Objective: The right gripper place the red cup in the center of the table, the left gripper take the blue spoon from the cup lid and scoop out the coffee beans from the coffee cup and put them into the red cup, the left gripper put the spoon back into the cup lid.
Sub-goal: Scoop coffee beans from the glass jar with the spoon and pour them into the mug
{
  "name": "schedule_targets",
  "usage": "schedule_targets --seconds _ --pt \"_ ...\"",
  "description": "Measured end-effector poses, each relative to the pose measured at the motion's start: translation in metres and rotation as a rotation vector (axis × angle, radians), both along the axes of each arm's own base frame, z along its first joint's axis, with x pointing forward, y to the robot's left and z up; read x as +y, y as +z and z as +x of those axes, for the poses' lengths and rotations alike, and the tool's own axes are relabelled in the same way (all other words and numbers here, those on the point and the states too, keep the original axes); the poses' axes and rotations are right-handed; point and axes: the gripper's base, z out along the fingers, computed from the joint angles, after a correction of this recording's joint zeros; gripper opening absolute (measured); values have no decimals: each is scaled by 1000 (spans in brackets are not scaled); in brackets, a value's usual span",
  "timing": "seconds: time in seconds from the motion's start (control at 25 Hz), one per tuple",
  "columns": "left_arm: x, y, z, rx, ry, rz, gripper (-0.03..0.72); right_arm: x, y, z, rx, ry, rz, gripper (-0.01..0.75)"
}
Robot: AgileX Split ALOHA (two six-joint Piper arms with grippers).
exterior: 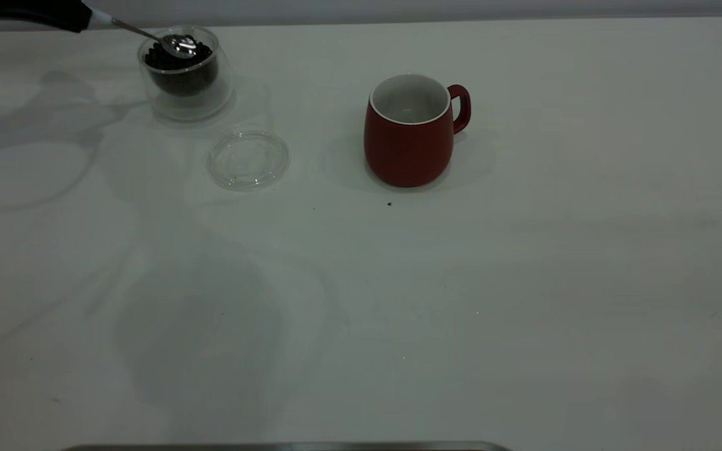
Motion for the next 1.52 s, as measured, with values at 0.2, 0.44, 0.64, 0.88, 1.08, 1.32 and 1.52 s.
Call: schedule_targets --seconds 0.2,0.44,0.64,0.88,1.08,1.32,1.52 --pt "-6 -4 1 36 29 -28 122 0 0 0 0 0 0 565" --pt "-6 -5 -1 146 107 -50 122 0 0 0 0 0 0 555" --pt "-4 -8 -6 258 150 -35 122 0 0 0 0 0 0 553" --pt "-5 -9 -7 358 245 -63 122 0 0 0 0 0 0 553" --pt "-4 -9 -6 419 325 -84 122 0 0 0 0 0 0 553" --pt "-5 -9 -6 448 351 -95 122 0 0 0 0 0 0 553" --pt "-5 -8 -7 457 345 -103 122 0 0 0 0 0 0 553"
